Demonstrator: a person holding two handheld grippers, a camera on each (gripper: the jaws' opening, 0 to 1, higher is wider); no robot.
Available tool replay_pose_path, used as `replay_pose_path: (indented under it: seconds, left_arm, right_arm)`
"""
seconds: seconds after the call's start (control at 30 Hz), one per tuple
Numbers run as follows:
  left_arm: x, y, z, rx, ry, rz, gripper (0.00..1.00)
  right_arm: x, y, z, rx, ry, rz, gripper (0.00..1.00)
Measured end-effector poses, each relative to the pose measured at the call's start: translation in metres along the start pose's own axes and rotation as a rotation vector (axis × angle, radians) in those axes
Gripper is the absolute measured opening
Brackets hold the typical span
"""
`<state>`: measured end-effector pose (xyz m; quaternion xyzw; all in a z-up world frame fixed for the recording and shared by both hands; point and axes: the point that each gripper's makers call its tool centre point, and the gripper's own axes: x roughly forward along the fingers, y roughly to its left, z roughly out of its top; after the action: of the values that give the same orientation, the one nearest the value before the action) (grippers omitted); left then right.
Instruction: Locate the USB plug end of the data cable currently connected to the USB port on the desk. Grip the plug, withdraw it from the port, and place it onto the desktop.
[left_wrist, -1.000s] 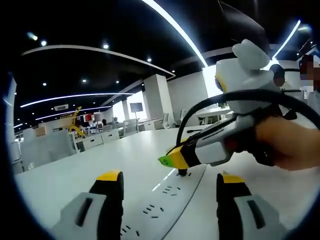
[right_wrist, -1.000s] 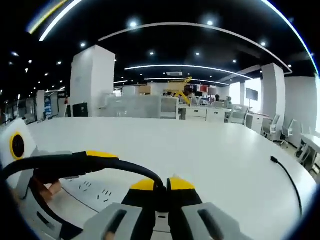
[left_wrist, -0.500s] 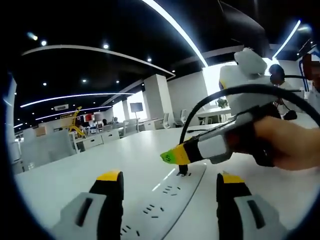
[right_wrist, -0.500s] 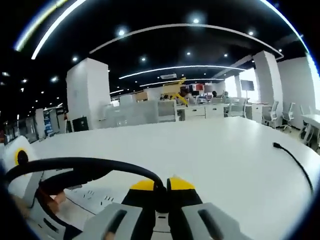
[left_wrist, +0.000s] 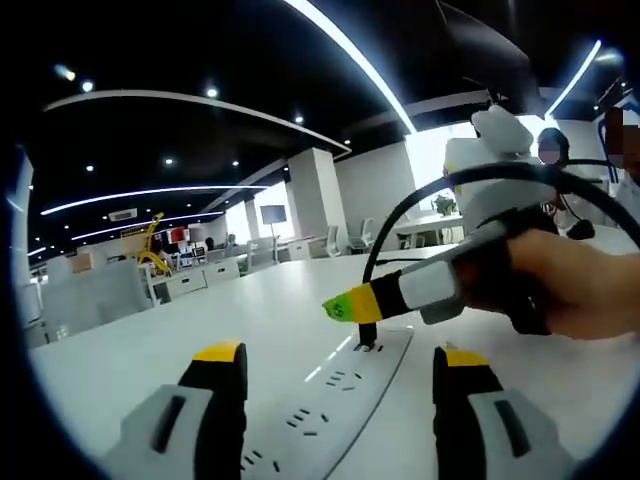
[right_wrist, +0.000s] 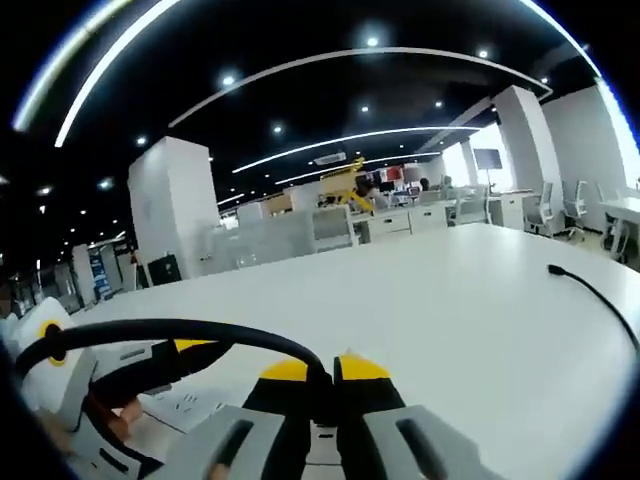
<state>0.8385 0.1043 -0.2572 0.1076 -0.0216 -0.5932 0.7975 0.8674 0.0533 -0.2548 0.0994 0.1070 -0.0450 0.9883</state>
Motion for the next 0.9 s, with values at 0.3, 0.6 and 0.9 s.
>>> replay_pose_path:
  seconds: [0.3, 0.6, 0.9]
  left_arm:
    - [-0.001, 0.001, 0.001, -0.002, -0.002, 0.000, 0.76]
    - [-0.001, 0.002, 0.002, -0.006, -0.006, 0.001, 0.76]
    - [-0.002, 0.004, 0.009, -0.036, -0.045, 0.000, 0.76]
  right_arm:
    - [0.002, 0.023, 0.031, -0.326, -0.065, -0.037, 0.09]
    - [-0.008, 0.022, 0.028, -0.223, -0.067, -0.023, 0.09]
    - [-0.028, 0.005, 0.046, -0.069, -0.151, -0.026, 0.09]
